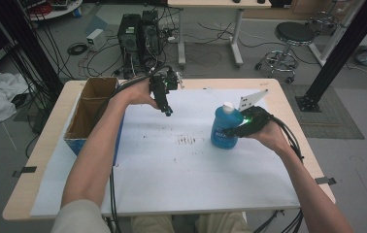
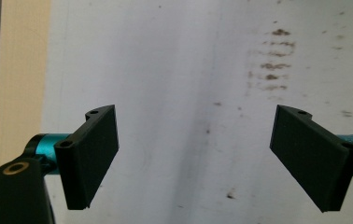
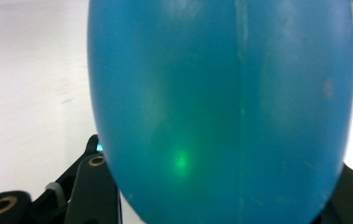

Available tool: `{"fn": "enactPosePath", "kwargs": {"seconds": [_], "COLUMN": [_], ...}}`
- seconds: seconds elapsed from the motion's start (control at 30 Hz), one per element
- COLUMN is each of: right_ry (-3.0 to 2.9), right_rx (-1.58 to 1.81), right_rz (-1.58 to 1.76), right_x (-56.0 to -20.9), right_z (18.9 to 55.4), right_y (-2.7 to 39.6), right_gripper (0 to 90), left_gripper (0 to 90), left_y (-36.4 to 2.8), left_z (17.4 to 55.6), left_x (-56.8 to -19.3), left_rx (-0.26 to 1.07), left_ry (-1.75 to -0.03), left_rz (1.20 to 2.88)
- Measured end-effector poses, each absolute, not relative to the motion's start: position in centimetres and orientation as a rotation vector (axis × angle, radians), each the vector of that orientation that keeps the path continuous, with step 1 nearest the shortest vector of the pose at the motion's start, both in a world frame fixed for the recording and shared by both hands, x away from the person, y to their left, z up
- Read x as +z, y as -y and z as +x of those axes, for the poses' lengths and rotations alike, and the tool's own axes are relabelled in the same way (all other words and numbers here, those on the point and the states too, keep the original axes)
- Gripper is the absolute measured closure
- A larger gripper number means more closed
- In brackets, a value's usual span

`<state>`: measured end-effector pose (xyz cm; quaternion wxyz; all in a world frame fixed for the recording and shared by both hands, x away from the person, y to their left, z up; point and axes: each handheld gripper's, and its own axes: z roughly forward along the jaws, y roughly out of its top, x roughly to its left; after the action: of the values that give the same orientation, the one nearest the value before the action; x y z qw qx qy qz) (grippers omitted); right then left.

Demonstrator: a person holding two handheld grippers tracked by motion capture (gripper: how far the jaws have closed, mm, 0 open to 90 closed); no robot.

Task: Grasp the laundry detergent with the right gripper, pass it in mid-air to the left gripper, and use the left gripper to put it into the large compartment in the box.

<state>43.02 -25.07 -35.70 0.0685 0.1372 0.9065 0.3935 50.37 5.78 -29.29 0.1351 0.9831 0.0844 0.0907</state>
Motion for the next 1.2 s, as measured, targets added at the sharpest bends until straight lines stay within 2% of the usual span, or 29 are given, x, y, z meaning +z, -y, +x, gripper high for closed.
{"fn": "enactPosePath", "kwargs": {"seconds": [0.3, 0.6, 1.2], "right_ry": [-2.808, -2.822, -2.858], "right_rx": [1.235, 1.267, 1.277], "right_rz": [0.167, 0.072, 0.000], "right_x": [-34.2, -33.5, -34.2], "right_z": [41.2, 40.4, 40.1], "right_y": [21.9, 19.6, 17.7], "right_gripper": [45.7, 45.7, 45.7], "left_gripper": [15.4, 15.5, 15.3], "left_y": [-4.5, -2.6, 1.6], "left_z": [45.5, 41.4, 39.0], "left_x": [-25.7, -23.6, -26.4], "left_rx": [0.214, 0.204, 0.106], "left_ry": [-0.191, -0.110, -0.040], "left_rz": [2.815, 2.784, 2.776]}}
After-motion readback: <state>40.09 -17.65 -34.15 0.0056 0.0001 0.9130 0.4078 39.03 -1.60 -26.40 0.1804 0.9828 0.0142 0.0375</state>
